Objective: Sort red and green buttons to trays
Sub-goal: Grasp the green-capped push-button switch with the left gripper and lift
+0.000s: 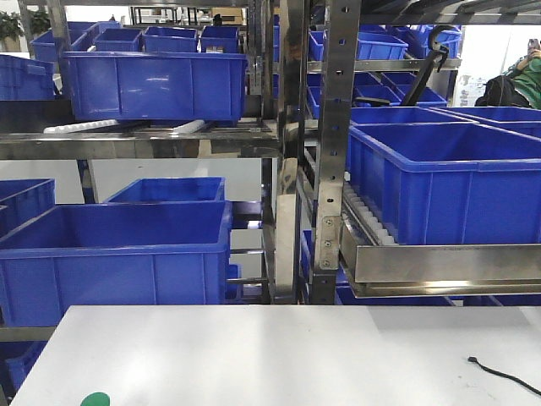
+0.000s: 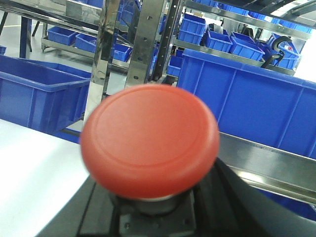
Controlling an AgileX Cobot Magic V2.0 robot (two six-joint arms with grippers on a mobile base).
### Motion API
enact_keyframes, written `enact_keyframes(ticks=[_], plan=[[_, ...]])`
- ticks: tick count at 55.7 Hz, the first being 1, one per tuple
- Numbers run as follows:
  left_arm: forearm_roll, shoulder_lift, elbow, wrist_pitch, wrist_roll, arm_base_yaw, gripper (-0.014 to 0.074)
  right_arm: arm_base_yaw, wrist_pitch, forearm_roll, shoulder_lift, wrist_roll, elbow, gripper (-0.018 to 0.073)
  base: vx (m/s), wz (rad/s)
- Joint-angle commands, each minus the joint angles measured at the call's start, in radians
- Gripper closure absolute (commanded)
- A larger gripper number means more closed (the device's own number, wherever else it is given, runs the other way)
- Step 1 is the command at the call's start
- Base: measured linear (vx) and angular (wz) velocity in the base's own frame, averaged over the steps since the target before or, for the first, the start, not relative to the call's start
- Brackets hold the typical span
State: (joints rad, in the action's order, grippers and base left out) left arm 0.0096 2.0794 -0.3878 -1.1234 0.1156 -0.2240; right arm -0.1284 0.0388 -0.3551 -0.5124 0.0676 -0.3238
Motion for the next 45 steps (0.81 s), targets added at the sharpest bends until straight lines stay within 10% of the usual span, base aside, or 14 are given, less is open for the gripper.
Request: enact_keyframes(ticks=[1, 19, 38, 45], plan=[[0.020, -0.016, -0.051, -0.073, 0.039, -0.004, 0.0004, 0.000, 0.096, -0.008, -0.001, -0.004, -0.030, 0.0568, 0.00, 0.00], [0.040, 0.032, -0.147, -0.007, 0.051, -0.004, 0.0046, 0.000, 0.127, -0.008, -0.001, -0.004, -0.030, 0.0568, 0.00, 0.00], [0.044, 0.035, -0.145, 0.012, 0.051, -0.004, 0.0603, 0.000, 0.134, -0.008, -0.001, -0.004, -0.030, 0.0568, 0.00, 0.00], [0.106, 0.002, -0.145, 0.020, 0.051, -0.004, 0.0602, 0.000, 0.133, -0.008, -0.001, -0.004, -0.030, 0.0568, 0.00, 0.00]])
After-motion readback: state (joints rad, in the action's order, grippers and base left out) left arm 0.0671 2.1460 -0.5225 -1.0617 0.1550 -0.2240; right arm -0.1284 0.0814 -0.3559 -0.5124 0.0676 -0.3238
